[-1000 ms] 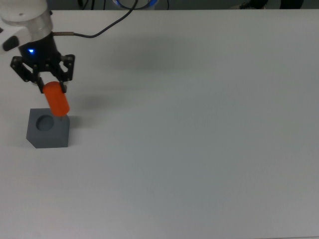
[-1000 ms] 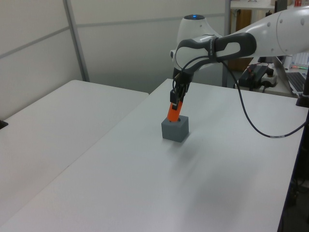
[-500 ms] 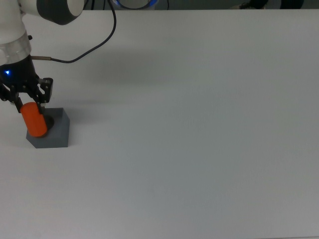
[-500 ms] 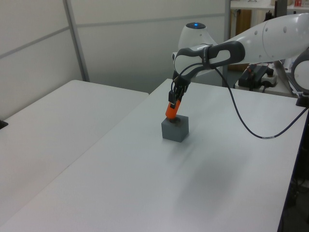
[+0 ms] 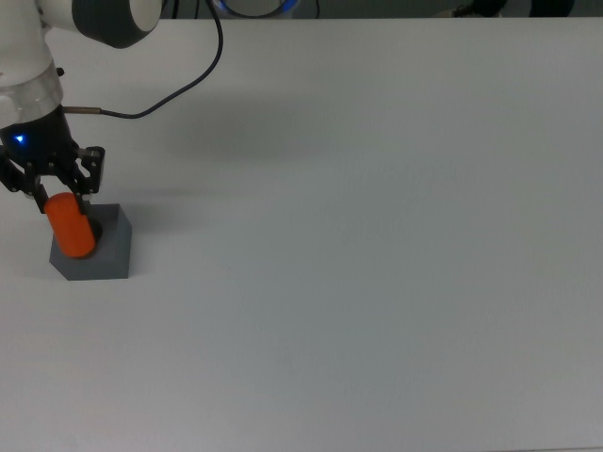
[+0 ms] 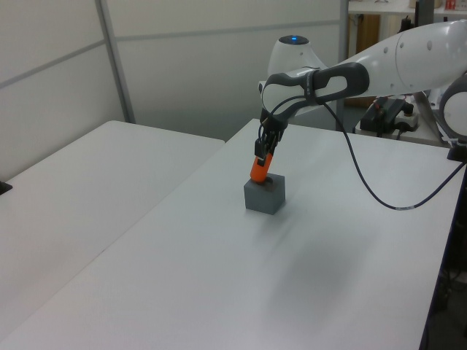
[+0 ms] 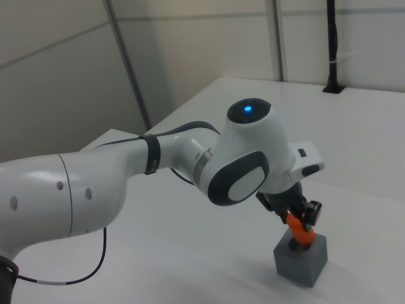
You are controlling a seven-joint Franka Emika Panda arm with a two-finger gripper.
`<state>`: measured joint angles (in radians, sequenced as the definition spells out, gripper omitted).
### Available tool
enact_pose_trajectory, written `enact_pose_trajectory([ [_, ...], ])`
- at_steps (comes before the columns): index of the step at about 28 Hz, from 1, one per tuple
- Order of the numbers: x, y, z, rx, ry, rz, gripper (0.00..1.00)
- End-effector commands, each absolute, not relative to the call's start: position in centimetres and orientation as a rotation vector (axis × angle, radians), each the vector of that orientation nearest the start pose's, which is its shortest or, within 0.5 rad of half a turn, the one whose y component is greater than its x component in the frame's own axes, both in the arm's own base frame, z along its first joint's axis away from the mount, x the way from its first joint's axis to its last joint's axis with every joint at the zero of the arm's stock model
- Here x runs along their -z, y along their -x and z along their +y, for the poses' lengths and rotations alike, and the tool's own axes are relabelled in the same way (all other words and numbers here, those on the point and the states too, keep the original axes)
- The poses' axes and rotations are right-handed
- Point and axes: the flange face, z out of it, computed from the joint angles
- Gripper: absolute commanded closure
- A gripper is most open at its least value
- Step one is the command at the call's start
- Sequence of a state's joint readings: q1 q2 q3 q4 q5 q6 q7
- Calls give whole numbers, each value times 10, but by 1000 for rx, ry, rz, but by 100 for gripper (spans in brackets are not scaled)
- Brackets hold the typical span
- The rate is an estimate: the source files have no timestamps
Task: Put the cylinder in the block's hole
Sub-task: 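Lower the cylinder into the block's hole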
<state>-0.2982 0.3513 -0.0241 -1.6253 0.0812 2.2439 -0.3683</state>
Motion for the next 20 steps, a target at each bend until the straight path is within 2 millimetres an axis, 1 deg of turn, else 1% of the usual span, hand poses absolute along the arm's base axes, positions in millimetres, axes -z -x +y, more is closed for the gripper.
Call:
enact_pose_trajectory([
  [1, -448, -643, -208, 358, 3129, -57, 87],
  [3, -442, -642, -207, 342, 3127, -68, 87],
  [13, -440, -638, -205, 297, 3135, -88, 86],
  [18, -435, -633, -204, 219, 3143, -107, 85],
  [19, -436, -633, -203, 217, 3145, -112, 85],
  [20, -436, -633, -203, 217, 3146, -113, 81],
])
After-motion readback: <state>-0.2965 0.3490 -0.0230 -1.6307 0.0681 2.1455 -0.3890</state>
